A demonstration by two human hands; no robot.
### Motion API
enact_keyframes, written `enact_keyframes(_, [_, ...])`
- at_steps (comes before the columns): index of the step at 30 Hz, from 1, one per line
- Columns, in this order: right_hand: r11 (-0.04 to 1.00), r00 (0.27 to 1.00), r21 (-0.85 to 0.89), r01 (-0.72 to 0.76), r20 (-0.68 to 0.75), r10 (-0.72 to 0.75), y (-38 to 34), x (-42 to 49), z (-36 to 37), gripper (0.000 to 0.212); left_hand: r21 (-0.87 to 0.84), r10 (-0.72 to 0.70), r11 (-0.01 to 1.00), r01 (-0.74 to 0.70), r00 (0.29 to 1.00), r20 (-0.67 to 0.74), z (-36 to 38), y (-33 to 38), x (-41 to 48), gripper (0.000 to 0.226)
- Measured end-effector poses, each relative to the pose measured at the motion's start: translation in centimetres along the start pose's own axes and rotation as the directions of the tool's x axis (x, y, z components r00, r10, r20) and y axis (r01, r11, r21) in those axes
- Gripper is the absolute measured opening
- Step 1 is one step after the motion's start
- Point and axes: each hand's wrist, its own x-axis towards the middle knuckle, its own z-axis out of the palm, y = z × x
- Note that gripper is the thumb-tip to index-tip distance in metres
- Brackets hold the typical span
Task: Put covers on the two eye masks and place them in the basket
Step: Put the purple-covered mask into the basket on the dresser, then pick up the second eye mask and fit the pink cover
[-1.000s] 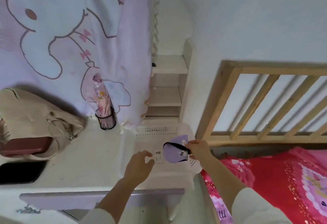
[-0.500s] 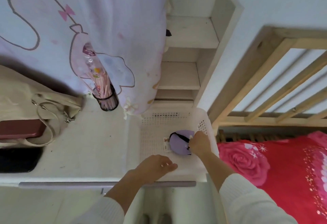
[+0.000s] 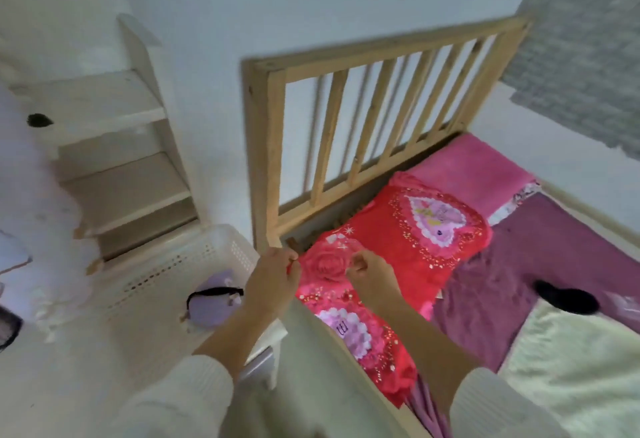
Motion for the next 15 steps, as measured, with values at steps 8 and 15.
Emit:
enact_keyframes(8, [0.921,0.907,0.021,-0.388,-0.167,0.386,18.7,-6.4,-13.2,0.012,0.088,0.184,0.964,-0.252,0.867,0.463,17.3,15.1,-2.4,0.030])
enact_keyframes(15, [0.841,0.831,0.102,-0.531,-0.132,0.541,36.7,-6.3,-22.5,0.028,0.165,0.173,0.937,-0.307,0.820,0.546,32.6,25.3,-2.9,0.027])
